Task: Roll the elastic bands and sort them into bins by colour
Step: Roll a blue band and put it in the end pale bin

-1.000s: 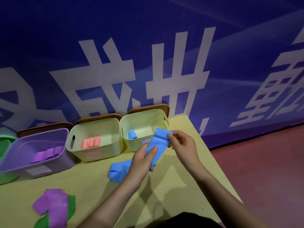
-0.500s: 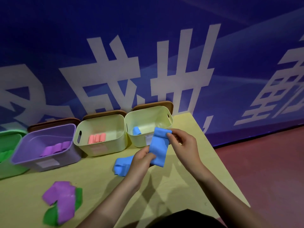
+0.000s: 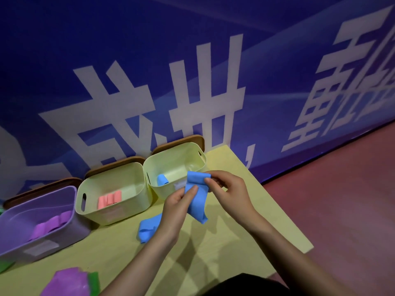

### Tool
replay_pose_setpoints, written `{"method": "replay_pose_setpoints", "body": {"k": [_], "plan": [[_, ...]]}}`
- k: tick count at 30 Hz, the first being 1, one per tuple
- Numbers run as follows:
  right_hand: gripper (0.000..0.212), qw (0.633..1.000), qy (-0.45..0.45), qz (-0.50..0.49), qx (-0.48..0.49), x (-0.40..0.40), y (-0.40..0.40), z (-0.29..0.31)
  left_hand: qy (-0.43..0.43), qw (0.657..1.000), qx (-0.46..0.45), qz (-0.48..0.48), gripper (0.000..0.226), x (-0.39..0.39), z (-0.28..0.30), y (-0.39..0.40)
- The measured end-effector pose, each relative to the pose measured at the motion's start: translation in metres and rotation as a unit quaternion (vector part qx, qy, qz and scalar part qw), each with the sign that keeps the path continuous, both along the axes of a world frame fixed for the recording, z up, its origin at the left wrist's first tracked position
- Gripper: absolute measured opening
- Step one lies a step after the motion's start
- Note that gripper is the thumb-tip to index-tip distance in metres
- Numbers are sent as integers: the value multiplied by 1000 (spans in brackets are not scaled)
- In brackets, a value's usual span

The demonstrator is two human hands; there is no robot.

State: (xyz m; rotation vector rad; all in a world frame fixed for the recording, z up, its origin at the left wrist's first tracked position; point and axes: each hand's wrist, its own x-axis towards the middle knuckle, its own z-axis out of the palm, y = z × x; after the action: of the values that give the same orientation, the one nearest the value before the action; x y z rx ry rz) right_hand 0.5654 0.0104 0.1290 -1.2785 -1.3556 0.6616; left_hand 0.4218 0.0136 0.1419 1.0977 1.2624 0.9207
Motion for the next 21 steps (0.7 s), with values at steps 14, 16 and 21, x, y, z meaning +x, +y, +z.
{"method": "replay_pose_setpoints", "body": {"k": [14, 16, 21], "plan": [[30, 919, -334, 57, 203, 18, 6, -20, -47, 995, -60, 69, 24, 7, 6, 1], [34, 947, -261, 117, 147, 22, 6, -12, -54, 995, -55, 57, 22, 6, 4, 0], [26, 986, 9, 137, -90, 14, 10, 4, -60, 998, -6, 31, 22, 9, 0, 4]]}}
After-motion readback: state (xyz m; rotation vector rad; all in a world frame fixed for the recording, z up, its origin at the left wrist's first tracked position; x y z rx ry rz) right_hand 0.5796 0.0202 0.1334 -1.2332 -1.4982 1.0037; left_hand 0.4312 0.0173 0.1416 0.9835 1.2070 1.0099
